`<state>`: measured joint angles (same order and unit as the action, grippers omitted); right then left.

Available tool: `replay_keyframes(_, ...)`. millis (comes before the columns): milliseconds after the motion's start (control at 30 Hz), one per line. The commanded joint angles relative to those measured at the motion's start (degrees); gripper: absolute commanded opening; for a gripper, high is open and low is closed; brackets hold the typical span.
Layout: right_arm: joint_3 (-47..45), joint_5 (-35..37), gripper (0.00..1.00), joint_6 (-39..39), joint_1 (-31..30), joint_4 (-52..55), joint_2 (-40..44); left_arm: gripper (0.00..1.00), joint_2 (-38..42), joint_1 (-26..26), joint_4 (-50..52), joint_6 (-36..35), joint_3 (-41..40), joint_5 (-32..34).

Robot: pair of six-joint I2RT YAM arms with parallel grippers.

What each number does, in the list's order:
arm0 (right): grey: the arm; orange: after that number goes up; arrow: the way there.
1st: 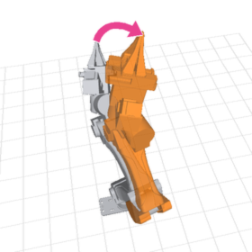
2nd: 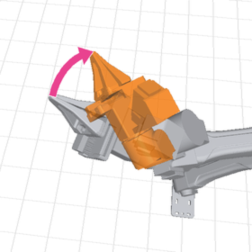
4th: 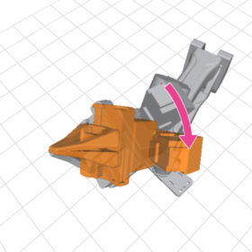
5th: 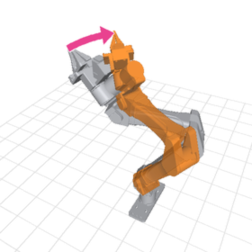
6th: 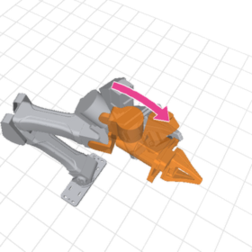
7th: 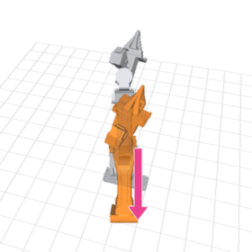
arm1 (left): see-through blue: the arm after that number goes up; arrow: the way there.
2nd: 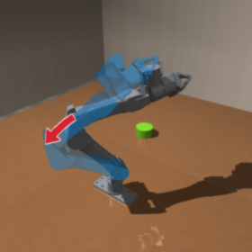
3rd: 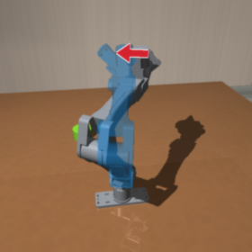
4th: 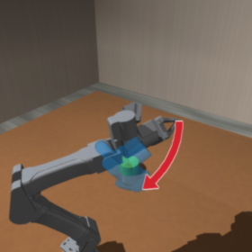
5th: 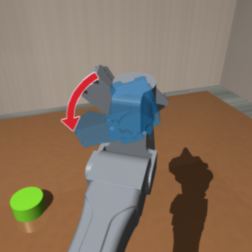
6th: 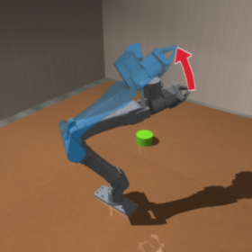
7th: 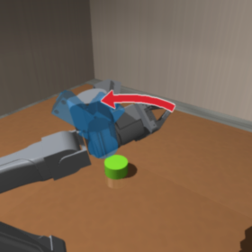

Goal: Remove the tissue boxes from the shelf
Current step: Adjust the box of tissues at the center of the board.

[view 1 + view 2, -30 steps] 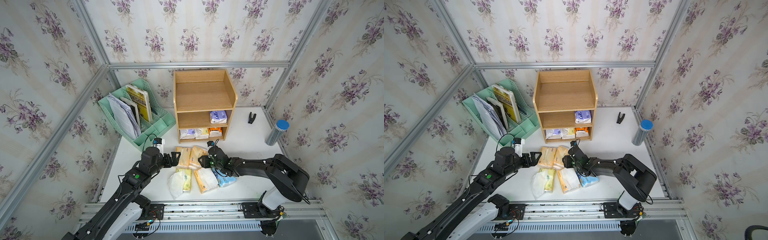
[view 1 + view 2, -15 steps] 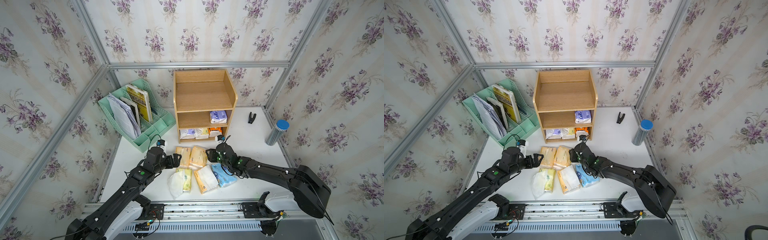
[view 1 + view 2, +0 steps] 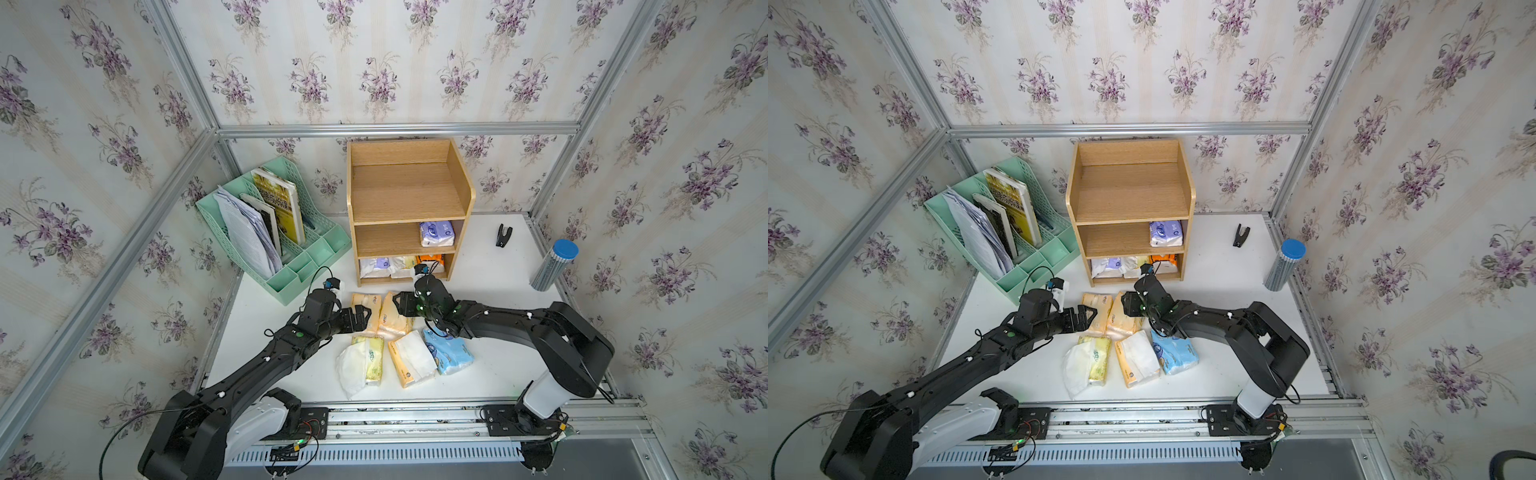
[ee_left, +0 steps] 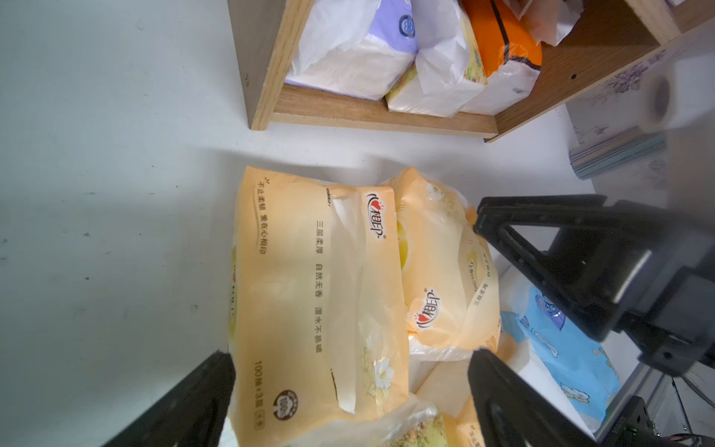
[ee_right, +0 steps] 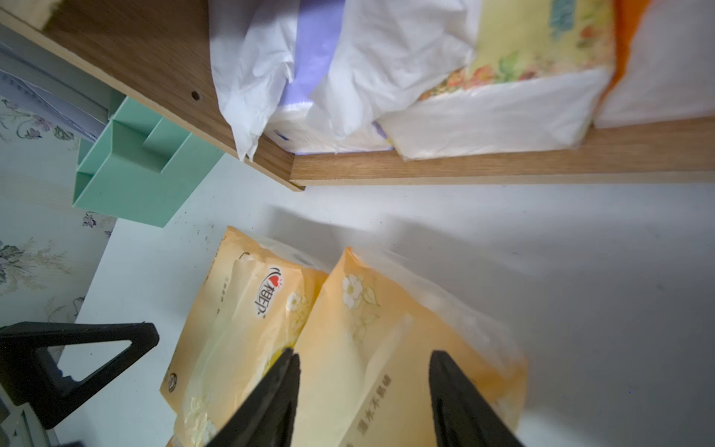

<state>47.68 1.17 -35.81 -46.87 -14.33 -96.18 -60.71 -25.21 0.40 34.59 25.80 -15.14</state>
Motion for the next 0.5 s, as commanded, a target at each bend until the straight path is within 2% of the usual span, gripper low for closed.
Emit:
replay_keyframes(0, 1.1, -3.5, 0.55, 3.1, -0.6, -0.6, -2.6, 0.99, 0.6, -0.1, -2.3, 0.2, -1.0, -1.2)
replay_keyframes(267, 0.7, -4.3, 0.47, 7.8, -2.1, -0.4, -4.2, 0.99, 8.9, -0.1, 2.0, 1.3, -5.0, 2.7)
replay_keyframes(467, -3.3, 1.9, 0.47, 7.0, -2.1, -1.6, 4.5, 0.99, 10.6, -0.1, 2.6, -0.2, -4.1, 3.8)
